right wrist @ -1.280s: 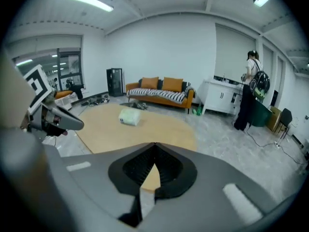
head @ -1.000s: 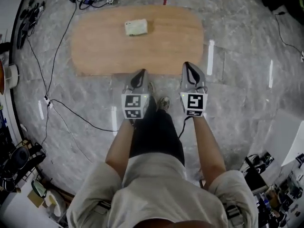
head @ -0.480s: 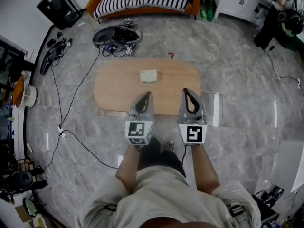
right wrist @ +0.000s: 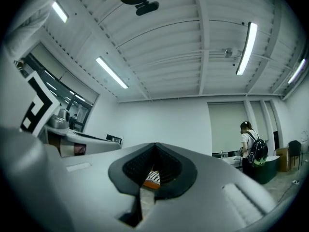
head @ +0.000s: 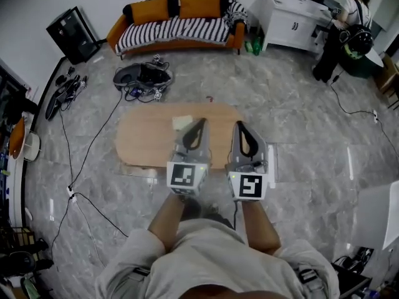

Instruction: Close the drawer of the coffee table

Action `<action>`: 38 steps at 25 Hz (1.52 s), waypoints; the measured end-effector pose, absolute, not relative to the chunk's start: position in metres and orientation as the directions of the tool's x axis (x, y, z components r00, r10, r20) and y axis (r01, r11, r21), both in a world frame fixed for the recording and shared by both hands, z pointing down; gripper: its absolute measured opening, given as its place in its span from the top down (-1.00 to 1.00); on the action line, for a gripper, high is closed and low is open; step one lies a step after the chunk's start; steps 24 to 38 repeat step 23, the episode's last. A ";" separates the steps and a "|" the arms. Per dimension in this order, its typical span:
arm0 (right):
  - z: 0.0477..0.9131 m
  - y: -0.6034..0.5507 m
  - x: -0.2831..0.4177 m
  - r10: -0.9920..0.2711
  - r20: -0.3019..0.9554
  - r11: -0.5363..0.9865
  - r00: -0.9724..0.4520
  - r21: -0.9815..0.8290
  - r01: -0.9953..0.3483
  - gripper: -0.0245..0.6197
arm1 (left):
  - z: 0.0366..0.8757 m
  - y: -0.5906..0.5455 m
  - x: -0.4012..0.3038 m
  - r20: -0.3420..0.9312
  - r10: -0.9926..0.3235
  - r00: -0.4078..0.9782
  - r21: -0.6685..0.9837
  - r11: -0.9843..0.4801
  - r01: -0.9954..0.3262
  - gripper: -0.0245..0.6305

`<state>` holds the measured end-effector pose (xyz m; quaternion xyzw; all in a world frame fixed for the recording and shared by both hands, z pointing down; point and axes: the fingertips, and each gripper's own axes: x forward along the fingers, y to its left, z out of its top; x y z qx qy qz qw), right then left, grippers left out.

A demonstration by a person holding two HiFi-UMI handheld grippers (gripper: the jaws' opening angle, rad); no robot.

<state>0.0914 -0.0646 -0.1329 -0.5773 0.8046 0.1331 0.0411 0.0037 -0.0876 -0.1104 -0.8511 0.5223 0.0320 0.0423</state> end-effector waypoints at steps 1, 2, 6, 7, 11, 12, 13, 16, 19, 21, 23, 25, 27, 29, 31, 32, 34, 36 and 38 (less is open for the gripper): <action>-0.136 -0.062 0.092 -0.919 -0.219 0.293 -0.328 0.176 -0.940 0.90 | -0.112 -0.088 0.008 -0.095 -0.885 0.456 -0.033 -0.455 -0.890 0.86; -0.139 -0.060 0.093 -0.920 -0.218 0.289 -0.325 0.182 -0.940 0.90 | -0.116 -0.087 0.012 -0.096 -0.885 0.456 -0.025 -0.456 -0.890 0.86; -0.139 -0.057 0.100 -0.916 -0.223 0.298 -0.334 0.179 -0.938 0.90 | -0.120 -0.085 0.027 -0.114 -0.877 0.467 -0.015 -0.469 -0.883 0.86; -0.136 -0.058 0.100 -0.912 -0.230 0.301 -0.339 0.185 -0.935 0.90 | -0.118 -0.086 0.027 -0.120 -0.876 0.466 -0.008 -0.469 -0.883 0.86; -0.131 -0.056 0.092 -0.913 -0.235 0.292 -0.334 0.199 -0.936 0.90 | -0.124 -0.087 0.018 -0.146 -0.874 0.464 -0.013 -0.467 -0.884 0.86; -0.132 -0.055 0.090 -0.915 -0.234 0.286 -0.329 0.198 -0.937 0.90 | -0.126 -0.086 0.017 -0.151 -0.871 0.468 -0.020 -0.470 -0.882 0.86; -0.134 -0.054 0.090 -0.916 -0.235 0.282 -0.324 0.198 -0.939 0.90 | -0.126 -0.084 0.017 -0.152 -0.868 0.473 -0.022 -0.475 -0.880 0.86; -0.133 -0.055 0.093 -0.920 -0.225 0.275 -0.321 0.215 -0.937 0.90 | -0.123 -0.085 0.023 -0.146 -0.865 0.481 -0.007 -0.485 -0.874 0.86; -0.129 -0.061 0.101 -0.924 -0.212 0.276 -0.318 0.206 -0.939 0.90 | -0.124 -0.091 0.031 -0.155 -0.867 0.475 -0.019 -0.478 -0.878 0.86; -0.131 -0.060 0.104 -0.926 -0.205 0.276 -0.317 0.204 -0.939 0.90 | -0.129 -0.089 0.034 -0.157 -0.867 0.474 -0.020 -0.477 -0.879 0.86; -0.136 -0.056 0.104 -0.927 -0.201 0.276 -0.317 0.207 -0.939 0.90 | -0.133 -0.084 0.035 -0.153 -0.866 0.476 -0.016 -0.480 -0.877 0.86; -0.136 -0.056 0.104 -0.927 -0.201 0.276 -0.317 0.207 -0.939 0.90 | -0.133 -0.084 0.035 -0.153 -0.866 0.476 -0.016 -0.480 -0.877 0.86; -0.136 -0.056 0.104 -0.927 -0.201 0.276 -0.317 0.207 -0.939 0.90 | -0.133 -0.084 0.035 -0.153 -0.866 0.476 -0.016 -0.480 -0.877 0.86; -0.136 -0.056 0.104 -0.927 -0.201 0.276 -0.317 0.207 -0.939 0.90 | -0.133 -0.084 0.035 -0.153 -0.866 0.476 -0.016 -0.480 -0.877 0.86; -0.136 -0.056 0.104 -0.927 -0.201 0.276 -0.317 0.207 -0.939 0.90 | -0.133 -0.084 0.035 -0.153 -0.866 0.476 -0.016 -0.480 -0.877 0.86; -0.136 -0.056 0.104 -0.927 -0.201 0.276 -0.317 0.207 -0.939 0.90 | -0.133 -0.084 0.035 -0.153 -0.866 0.476 -0.016 -0.480 -0.877 0.86; -0.136 -0.056 0.104 -0.927 -0.201 0.276 -0.317 0.207 -0.939 0.90 | -0.133 -0.084 0.035 -0.153 -0.866 0.476 -0.016 -0.480 -0.877 0.86; -0.136 -0.056 0.104 -0.927 -0.201 0.276 -0.317 0.207 -0.939 0.90 | -0.133 -0.084 0.035 -0.153 -0.866 0.476 -0.016 -0.480 -0.877 0.86; -0.136 -0.056 0.104 -0.927 -0.201 0.276 -0.317 0.207 -0.939 0.90 | -0.133 -0.084 0.035 -0.153 -0.866 0.476 -0.016 -0.480 -0.877 0.86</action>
